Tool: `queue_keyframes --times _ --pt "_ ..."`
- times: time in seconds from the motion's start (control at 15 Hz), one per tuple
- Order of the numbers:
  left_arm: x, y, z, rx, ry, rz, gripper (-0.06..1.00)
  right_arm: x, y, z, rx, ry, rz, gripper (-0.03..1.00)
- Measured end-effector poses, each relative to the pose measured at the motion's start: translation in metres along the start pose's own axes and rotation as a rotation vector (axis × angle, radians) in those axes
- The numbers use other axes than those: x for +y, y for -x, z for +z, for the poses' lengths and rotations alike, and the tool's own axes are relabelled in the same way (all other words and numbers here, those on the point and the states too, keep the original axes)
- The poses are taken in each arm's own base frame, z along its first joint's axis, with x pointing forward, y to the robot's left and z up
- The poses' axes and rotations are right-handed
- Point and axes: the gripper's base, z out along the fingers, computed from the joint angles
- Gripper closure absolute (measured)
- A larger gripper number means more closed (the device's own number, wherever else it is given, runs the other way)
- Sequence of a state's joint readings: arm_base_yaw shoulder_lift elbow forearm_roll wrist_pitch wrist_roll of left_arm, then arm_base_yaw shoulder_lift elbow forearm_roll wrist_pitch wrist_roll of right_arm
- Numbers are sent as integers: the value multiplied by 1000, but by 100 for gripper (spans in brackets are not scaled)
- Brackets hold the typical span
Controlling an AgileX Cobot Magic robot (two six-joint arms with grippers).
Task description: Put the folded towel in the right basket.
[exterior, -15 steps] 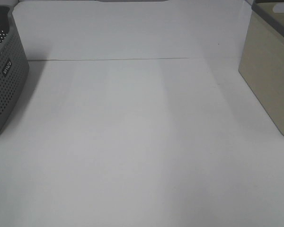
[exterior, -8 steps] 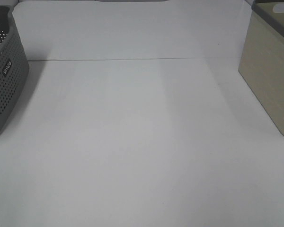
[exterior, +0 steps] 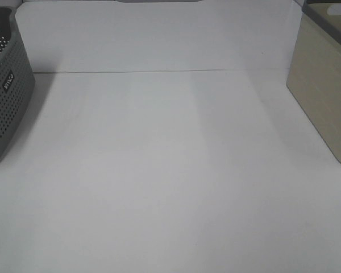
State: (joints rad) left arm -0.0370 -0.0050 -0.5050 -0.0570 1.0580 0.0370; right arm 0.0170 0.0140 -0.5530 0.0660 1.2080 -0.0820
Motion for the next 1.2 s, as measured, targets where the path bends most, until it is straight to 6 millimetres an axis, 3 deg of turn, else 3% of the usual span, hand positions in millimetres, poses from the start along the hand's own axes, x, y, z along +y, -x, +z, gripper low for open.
queue_keyframes --times 0.2,1.2 --pt "0 0 0 0 0 0 7 -1 3 5 -104 -9 -8 7" --pt "0 0 0 0 0 0 7 1 3 8 -111 10 1 7"
